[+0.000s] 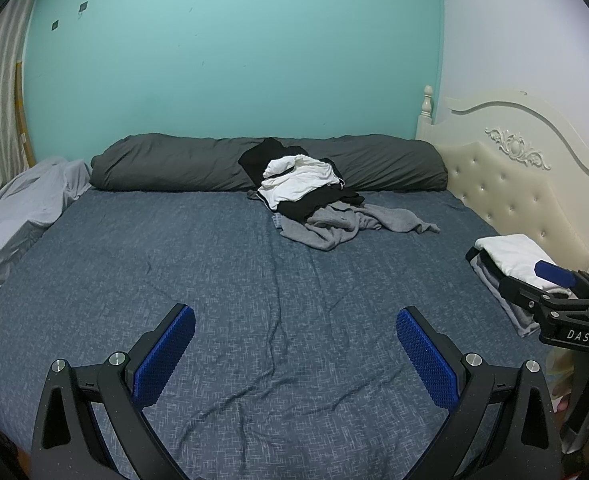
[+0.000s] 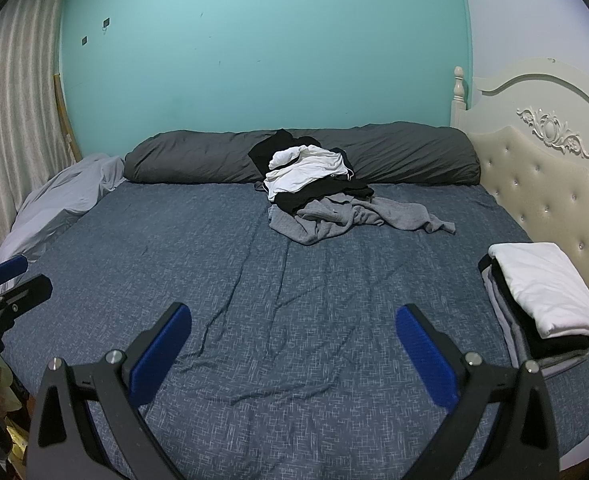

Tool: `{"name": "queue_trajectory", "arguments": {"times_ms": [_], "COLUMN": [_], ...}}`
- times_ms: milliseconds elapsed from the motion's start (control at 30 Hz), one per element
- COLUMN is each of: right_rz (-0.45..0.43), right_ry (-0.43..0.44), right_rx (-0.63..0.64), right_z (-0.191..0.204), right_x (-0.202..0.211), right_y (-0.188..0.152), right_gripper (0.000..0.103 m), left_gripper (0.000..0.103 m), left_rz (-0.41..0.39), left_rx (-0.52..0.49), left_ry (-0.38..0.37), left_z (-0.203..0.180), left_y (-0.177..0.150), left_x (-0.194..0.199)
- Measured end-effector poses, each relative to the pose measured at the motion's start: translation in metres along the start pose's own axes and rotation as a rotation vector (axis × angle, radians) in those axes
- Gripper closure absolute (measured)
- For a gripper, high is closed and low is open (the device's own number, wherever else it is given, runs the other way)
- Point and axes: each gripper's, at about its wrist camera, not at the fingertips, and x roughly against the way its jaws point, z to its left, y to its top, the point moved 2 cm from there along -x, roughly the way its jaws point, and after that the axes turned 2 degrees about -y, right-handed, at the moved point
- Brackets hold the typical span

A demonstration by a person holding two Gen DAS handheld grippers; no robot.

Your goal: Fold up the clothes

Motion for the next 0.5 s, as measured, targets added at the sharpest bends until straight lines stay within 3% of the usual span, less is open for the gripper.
{"name": "queue_trajectory", "arguments": {"times_ms": [500], "right_rz": [-0.001], "right_ry": [0.001], "right_rx": [0.0], "right_z": [-0.0027], "right_x": [-0.0012], "right_y": [-0.0019], "right_gripper": [0.0], "left_gripper": [0.0], "left_rz": [0.003], "left_rx": [0.004], "left_ry": [-0.005], "left_z": [0.0001], "left_y": [0.0034], "left_x": [-0.0038]}}
